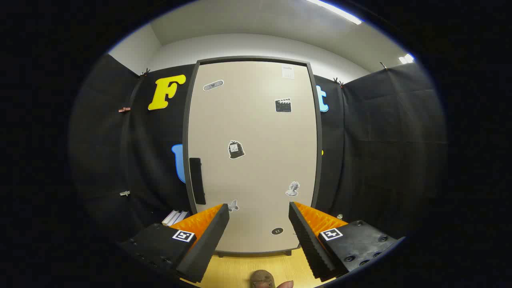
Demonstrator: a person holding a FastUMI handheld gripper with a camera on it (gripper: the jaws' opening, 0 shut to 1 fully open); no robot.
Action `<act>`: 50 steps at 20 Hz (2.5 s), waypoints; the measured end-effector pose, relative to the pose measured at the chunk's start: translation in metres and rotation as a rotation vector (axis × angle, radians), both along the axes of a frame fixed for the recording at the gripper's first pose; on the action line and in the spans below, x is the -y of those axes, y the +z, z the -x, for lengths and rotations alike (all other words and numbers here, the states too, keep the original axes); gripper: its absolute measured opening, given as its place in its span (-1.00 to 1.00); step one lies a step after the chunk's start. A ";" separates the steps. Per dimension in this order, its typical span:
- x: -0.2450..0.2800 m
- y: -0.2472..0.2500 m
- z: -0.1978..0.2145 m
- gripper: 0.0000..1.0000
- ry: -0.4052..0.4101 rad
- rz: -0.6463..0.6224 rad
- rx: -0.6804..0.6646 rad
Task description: Open the shoe cabinet door, grab the shoes and put them into the shoe cabinet, then close the shoe cabinet door.
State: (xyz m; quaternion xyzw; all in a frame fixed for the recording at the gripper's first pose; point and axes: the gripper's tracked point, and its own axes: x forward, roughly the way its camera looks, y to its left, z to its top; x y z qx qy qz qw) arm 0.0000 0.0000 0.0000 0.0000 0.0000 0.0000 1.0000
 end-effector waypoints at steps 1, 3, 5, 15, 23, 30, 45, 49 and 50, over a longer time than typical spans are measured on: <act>0.000 0.000 0.000 0.95 0.000 0.002 0.000; -0.001 0.000 -0.001 0.95 0.004 -0.001 -0.001; -0.001 -0.001 -0.001 0.95 0.006 -0.001 -0.003; -0.003 -0.003 -0.002 0.95 0.008 0.001 -0.008; -0.020 0.004 -0.010 0.95 0.065 -0.004 0.010; -0.076 0.001 -0.057 0.95 0.120 -0.015 -0.008; -0.134 -0.046 -0.161 0.10 0.105 -0.022 -0.095; -0.130 -0.044 -0.161 -0.31 0.115 0.007 -0.035; -0.129 -0.044 -0.159 -0.43 0.127 0.011 -0.038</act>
